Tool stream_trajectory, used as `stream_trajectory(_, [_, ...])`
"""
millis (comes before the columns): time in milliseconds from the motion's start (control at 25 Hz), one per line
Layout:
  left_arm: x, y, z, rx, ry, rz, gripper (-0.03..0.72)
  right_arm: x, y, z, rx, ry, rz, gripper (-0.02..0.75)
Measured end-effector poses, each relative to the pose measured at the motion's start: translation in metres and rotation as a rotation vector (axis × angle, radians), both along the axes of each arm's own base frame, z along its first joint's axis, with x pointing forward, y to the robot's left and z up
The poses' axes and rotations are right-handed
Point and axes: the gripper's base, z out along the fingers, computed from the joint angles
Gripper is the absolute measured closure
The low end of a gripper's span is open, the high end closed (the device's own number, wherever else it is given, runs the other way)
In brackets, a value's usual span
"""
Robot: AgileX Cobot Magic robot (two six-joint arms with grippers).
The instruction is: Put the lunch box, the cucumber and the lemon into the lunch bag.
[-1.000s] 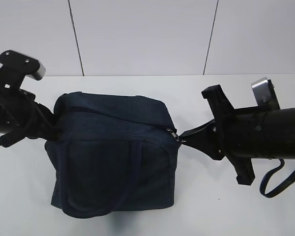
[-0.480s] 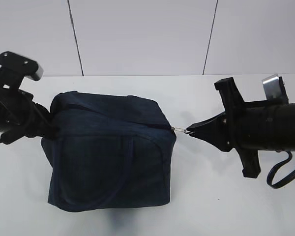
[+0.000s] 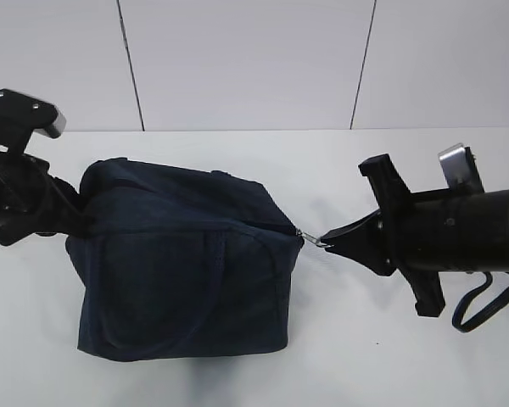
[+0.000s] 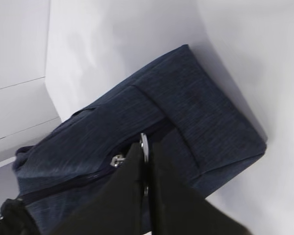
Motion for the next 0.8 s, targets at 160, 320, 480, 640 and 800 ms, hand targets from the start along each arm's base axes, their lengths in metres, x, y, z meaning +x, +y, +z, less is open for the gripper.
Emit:
stream_trajectory(160, [0.0, 0.0, 0.0, 0.001, 0.0, -0.001, 0.692, 0.0021, -0.001, -0.0041, -0.034, -0.009, 0.004, 0.73])
stream_trajectory(320, [0.0, 0.0, 0.0, 0.001, 0.0, -0.001, 0.692, 0.0038, 0.0, -0.0073, -0.035, 0.0, 0.01, 0.73])
stream_trajectory(480, [0.0002, 0.0005, 0.0, 0.001, 0.0, 0.001, 0.692, 0.0031, 0.0017, -0.0068, -0.019, -0.004, 0.032, 0.73])
stream_trajectory(640, [0.0002, 0.0007, 0.0006, 0.001, -0.004, 0.002, 0.69, 0.003, 0.0019, -0.0066, -0.026, -0.014, 0.044, 0.73])
stream_trajectory(800, [-0.0014, 0.0024, 0.0063, 0.004, -0.02, -0.008, 0.596, 0.0028, 0.0022, -0.0064, -0.025, -0.017, 0.049, 0.73])
